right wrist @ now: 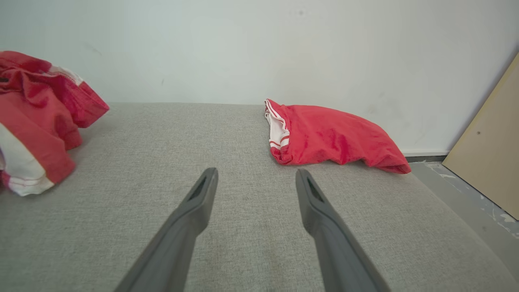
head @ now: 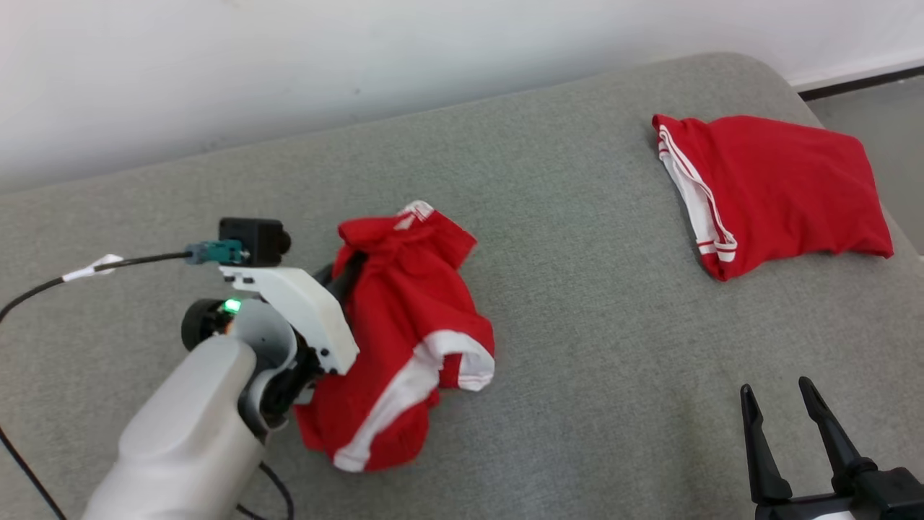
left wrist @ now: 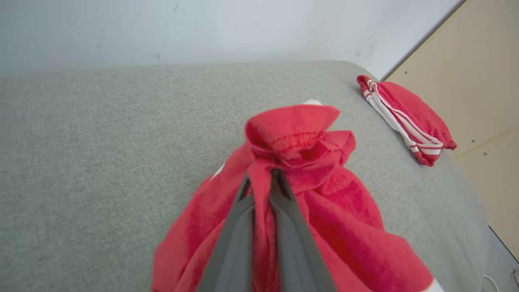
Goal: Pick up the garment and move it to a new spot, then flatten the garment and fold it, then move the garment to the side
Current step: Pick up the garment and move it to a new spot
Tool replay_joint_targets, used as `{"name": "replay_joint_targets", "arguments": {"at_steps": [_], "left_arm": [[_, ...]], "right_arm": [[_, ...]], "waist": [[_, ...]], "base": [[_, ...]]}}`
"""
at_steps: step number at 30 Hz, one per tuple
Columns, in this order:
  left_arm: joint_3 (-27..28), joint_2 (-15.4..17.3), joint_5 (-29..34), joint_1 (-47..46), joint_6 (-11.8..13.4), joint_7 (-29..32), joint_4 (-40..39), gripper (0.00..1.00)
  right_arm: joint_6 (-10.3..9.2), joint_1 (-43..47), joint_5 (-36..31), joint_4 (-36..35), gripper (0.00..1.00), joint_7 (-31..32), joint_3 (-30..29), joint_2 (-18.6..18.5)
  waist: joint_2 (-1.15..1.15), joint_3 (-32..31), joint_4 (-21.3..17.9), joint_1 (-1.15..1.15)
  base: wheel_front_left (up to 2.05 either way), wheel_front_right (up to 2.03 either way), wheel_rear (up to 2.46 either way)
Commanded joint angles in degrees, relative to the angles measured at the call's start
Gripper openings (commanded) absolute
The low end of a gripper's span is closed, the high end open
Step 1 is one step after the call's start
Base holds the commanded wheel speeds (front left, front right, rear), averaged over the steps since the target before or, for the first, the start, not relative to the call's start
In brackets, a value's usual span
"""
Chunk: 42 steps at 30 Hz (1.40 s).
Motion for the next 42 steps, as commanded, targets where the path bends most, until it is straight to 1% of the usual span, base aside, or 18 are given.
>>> {"name": "replay_joint_targets", "arguments": {"at_steps": [1,4,5,7,8,12,15,19,23,28,32,34,38,42], "left_arm": [[0.26,-0.6,0.82,-1.75,-0.23,-2.02,3.15,0.0],[-0.11,-1.4,2.83,-4.26,-0.51,-5.32,9.13,0.0],[-0.31,-1.85,3.11,-4.82,-0.67,-6.19,11.0,0.08],[-0.51,-2.88,3.43,-5.88,-1.17,-8.29,14.14,0.66],[-0.57,-3.45,3.58,-6.17,-1.5,-9.27,15.41,1.0],[-0.7,-5.17,3.75,-6.67,-2.58,-12.97,19.52,1.0],[-0.54,-6.16,3.84,-6.41,-2.81,-16.21,20.94,1.0],[-0.49,-6.06,4.27,-4.89,-2.99,-19.66,20.87,1.0],[0.89,-5.81,3.61,-2.15,-2.09,-22.27,18.34,1.0],[3.69,-4.85,2.96,4.5,0.87,-23.54,12.2,1.0],[5.0,-3.4,4.76,11.19,3.6,-23.78,6.63,1.0],[5.84,-2.69,6.5,14.1,5.22,-23.8,3.21,1.0],[8.99,-2.29,10.09,20.89,8.45,-23.79,-2.96,1.0],[13.33,-3.25,14.14,28.88,9.81,-23.77,-9.04,1.0]], "right_arm": [[-0.12,-0.48,0.39,0.07,1.0,0.03,0.02,-0.1],[-0.12,-0.81,0.16,0.23,1.0,0.03,0.09,0.04],[-0.12,-0.88,0.09,0.38,1.0,0.03,0.08,0.07],[-0.12,-0.91,-0.02,0.71,1.0,0.03,0.03,0.16],[-0.12,-0.81,-0.05,0.87,1.0,0.03,-0.12,0.19],[-0.12,0.13,-0.23,1.29,1.0,0.03,-0.71,0.34],[-0.12,0.52,-0.36,1.42,1.0,0.03,-1.04,0.22],[-0.12,1.47,-0.51,1.04,1.0,0.03,-1.78,-0.4],[-0.12,2.77,-0.52,0.44,1.0,0.03,-3.2,-0.96],[-0.12,4.54,-0.57,-0.19,1.0,0.03,-5.29,-1.52],[-0.12,5.68,-0.66,-0.88,1.0,0.03,-6.79,-2.09],[-0.12,6.35,-0.78,-1.13,1.0,0.04,-7.62,-2.52],[-0.12,7.12,-1.45,-1.72,1.0,0.03,-8.54,-2.82],[-0.12,7.23,-1.69,-1.93,1.0,0.03,-9.08,-2.67]], "waist": [[0.0,0.88,-0.94,0.0],[0.0,1.29,-1.29,0.0],[0.0,1.29,-1.37,0.0],[0.0,1.15,-1.42,0.0],[0.0,0.98,-1.32,0.0],[0.0,-0.23,-0.26,0.0],[0.0,-1.68,0.78,0.0],[0.0,-3.99,2.36,0.0],[0.0,-6.57,3.96,0.0],[0.0,-9.29,6.14,0.0],[0.0,-10.67,8.07,0.0],[0.0,-11.0,9.39,0.0],[0.0,-11.66,11.75,0.0],[0.0,-12.17,13.6,0.0]], "base": [[0.0,0.0,0.0],[0.0,0.0,0.0],[0.0,0.0,0.0],[0.0,0.0,0.0],[0.0,0.0,0.0],[0.0,0.0,0.0],[0.0,0.0,0.0],[0.0,0.0,0.0],[0.0,0.0,0.0],[0.0,0.0,0.0],[0.0,0.0,0.0],[0.0,0.0,0.0],[0.0,0.0,0.0],[0.0,0.0,0.0]]}}
